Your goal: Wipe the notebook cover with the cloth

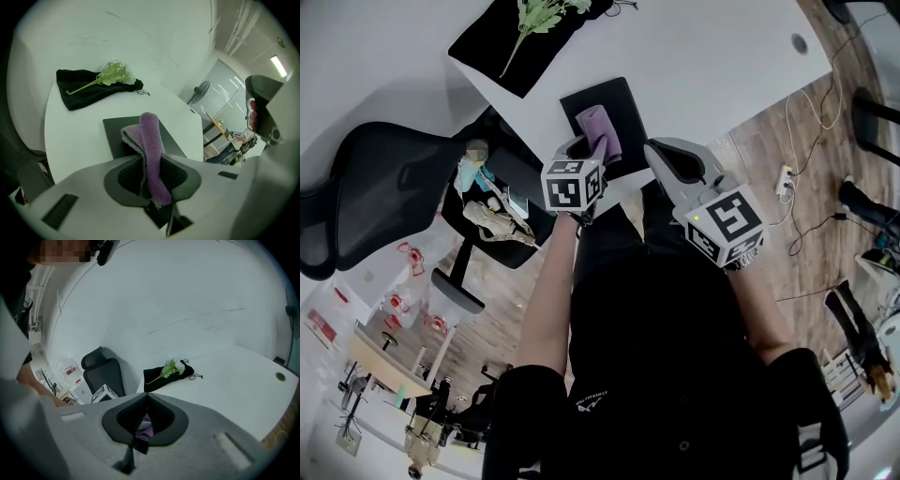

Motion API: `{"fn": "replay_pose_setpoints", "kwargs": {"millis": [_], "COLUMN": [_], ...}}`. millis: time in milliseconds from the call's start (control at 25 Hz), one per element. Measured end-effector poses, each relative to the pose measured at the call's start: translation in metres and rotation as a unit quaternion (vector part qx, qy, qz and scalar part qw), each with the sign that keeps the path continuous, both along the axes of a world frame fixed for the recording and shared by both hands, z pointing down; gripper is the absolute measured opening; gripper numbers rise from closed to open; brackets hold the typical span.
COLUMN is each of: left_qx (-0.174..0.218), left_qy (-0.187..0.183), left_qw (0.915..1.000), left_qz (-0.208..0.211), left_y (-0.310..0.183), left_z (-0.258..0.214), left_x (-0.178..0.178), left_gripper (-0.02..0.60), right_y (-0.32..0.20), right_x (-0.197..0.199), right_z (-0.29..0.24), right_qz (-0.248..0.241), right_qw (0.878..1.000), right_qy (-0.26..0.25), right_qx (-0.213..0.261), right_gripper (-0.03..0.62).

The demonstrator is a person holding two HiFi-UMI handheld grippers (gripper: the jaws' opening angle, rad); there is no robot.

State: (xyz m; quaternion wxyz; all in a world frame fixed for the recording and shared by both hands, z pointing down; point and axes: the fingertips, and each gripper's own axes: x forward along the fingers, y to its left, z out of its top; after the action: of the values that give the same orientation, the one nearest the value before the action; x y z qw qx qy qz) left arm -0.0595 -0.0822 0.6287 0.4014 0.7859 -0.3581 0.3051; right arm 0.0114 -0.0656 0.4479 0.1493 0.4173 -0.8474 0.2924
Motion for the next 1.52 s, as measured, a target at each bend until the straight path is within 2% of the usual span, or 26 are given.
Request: {"fn": "replay_pose_setpoints", "kwargs": {"millis": [1200, 1520], "left_qx": [0.002, -0.008], "left_qy": [-0.016, -0.036], "left_qw": [0.9994, 0.9981], "left_qz": [-0.030, -0.049], "left_y": [0.010, 0.015], "left_z": [-0.002, 0.000], "left_x": [-0.047, -0.063], "left_gripper": [0.084, 0.083], "right_y": [0.011, 0.012], "right_x": [-0.010, -0.006], "right_z": [-0.012, -0.017], "right_qz": [0.000, -0.009], "right_qw": [1.000, 0.999], "right_qy": [0.022, 0.034], "right_qx": [0.022, 0.033], "right_gripper": [0.005, 0.005]}}
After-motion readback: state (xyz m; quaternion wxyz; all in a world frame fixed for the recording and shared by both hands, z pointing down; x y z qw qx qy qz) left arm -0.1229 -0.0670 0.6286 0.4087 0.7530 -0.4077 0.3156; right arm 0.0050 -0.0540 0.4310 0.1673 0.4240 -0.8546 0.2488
